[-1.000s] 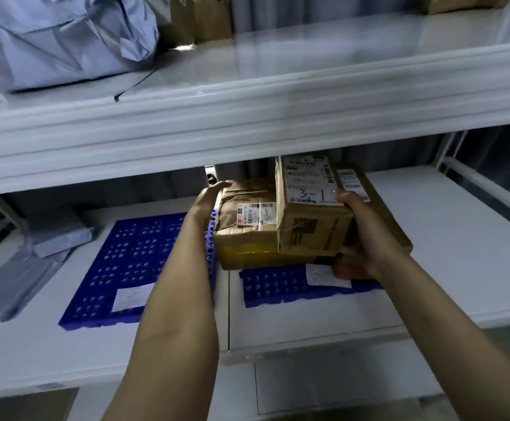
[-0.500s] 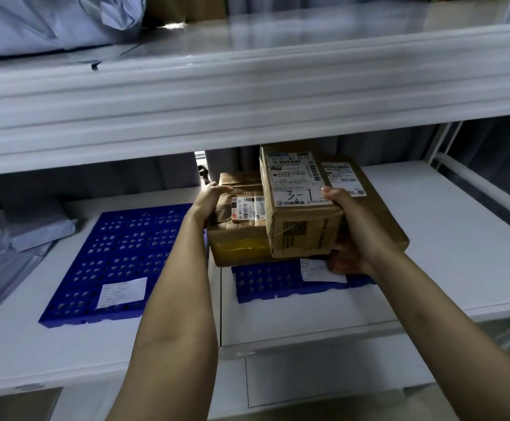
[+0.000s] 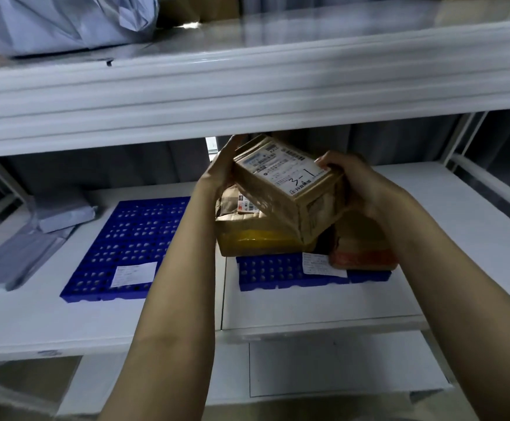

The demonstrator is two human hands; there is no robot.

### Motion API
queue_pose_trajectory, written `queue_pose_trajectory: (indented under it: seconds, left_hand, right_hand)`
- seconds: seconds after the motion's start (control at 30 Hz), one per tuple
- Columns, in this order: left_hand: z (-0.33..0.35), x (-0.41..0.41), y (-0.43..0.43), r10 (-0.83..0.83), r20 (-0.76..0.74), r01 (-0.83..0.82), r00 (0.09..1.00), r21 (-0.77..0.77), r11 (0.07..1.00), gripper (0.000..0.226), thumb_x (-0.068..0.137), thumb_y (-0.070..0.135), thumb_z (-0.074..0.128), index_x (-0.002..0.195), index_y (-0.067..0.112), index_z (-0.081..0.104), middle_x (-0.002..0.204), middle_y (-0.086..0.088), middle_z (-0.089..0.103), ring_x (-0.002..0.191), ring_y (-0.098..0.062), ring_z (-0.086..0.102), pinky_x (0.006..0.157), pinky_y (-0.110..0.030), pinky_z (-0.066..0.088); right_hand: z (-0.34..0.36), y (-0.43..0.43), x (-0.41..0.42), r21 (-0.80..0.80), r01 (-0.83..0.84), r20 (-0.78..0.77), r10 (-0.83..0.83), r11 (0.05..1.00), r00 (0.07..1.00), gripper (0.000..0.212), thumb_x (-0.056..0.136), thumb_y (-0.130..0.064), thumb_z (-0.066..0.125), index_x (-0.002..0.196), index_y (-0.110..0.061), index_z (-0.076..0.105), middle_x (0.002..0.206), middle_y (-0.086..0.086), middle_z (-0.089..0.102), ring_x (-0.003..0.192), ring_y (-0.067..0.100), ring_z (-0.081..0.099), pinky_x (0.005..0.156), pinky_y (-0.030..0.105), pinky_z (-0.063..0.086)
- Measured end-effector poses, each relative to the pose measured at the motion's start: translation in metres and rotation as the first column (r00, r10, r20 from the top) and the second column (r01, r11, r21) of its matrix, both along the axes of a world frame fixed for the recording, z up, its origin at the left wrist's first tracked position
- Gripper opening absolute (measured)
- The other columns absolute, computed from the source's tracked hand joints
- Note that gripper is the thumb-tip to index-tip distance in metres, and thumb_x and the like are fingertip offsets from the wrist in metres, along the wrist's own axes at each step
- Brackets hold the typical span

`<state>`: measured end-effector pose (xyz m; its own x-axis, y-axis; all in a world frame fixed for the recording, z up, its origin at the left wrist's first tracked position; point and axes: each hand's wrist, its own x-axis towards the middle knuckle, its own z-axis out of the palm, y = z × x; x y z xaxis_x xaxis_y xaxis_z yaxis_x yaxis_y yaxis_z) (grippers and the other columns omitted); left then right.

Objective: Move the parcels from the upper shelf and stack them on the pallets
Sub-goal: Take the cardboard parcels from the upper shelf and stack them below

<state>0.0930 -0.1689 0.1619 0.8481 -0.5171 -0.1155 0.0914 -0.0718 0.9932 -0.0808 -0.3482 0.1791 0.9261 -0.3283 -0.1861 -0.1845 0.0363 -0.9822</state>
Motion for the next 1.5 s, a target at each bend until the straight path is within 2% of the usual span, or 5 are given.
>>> queue_pose_trajectory:
  seconds: [0.4, 0.6, 0.87, 1.13, 1.5]
  left_hand:
    - [0.006, 0.011, 0.025, -0.006, -0.152, 0.005, 0.988, -0.005, 1.0, 0.022, 0.089, 0.039, 0.055, 0.083, 0.018, 0.057, 0.071, -0.004, 0.059, 0.065, -0.021, 0.062, 0.066, -0.033, 0.054]
    - [0.004, 0.013, 0.02, 0.161, -0.132, -0.174, 0.978, -0.093, 0.98, 0.026, 0.093, 0.038, 0.049, 0.085, 0.016, 0.06, 0.064, -0.003, 0.063, 0.063, -0.02, 0.063, 0.059, -0.029, 0.054]
    - [-0.012, 0.031, -0.009, 0.436, 0.028, -0.431, 0.899, -0.102, 0.896, 0.045, 0.077, 0.046, 0.059, 0.101, 0.009, 0.067, 0.092, -0.012, 0.066, 0.088, -0.029, 0.064, 0.084, -0.044, 0.054]
    - [-0.016, 0.037, -0.019, 0.338, 0.184, -0.347, 0.923, 0.019, 0.938, 0.042, 0.101, 0.039, 0.043, 0.115, 0.004, 0.06, 0.093, -0.006, 0.062, 0.082, -0.019, 0.059, 0.066, -0.024, 0.048]
    - [-0.033, 0.058, -0.015, 0.213, 0.203, -0.265, 0.956, 0.285, 0.921, 0.064, 0.1, 0.054, 0.03, 0.139, 0.007, 0.046, 0.134, -0.017, 0.055, 0.121, -0.034, 0.052, 0.104, -0.048, 0.042]
  right_hand:
    - [0.014, -0.019, 0.037, 0.222, -0.095, -0.059, 0.111, 0.97, 0.992, 0.024, 0.088, -0.037, 0.055, 0.087, -0.015, 0.065, 0.078, 0.005, 0.068, 0.069, 0.021, 0.064, 0.074, 0.038, 0.051]
    - [0.001, -0.014, 0.059, 0.249, 0.096, 0.028, -0.106, 0.964, 0.994, 0.042, 0.089, -0.052, 0.052, 0.107, -0.018, 0.069, 0.097, 0.006, 0.074, 0.104, 0.026, 0.066, 0.089, 0.038, 0.052]
    - [-0.002, -0.008, 0.069, -0.015, 0.198, 0.179, -0.192, 0.98, 0.965, 0.027, 0.089, -0.042, 0.059, 0.105, -0.021, 0.066, 0.105, 0.002, 0.069, 0.1, 0.018, 0.064, 0.094, 0.037, 0.053]
    - [-0.044, -0.058, 0.145, -0.158, 0.153, 0.074, -0.143, 0.976, 0.987, 0.041, 0.076, -0.05, 0.062, 0.107, -0.023, 0.069, 0.104, 0.002, 0.07, 0.099, 0.021, 0.067, 0.084, 0.037, 0.057]
    - [-0.033, -0.026, 0.123, -0.256, 0.218, 0.083, -0.204, 0.942, 0.976, 0.03, 0.094, -0.037, 0.055, 0.11, -0.012, 0.064, 0.108, 0.006, 0.066, 0.098, 0.019, 0.062, 0.092, 0.033, 0.052]
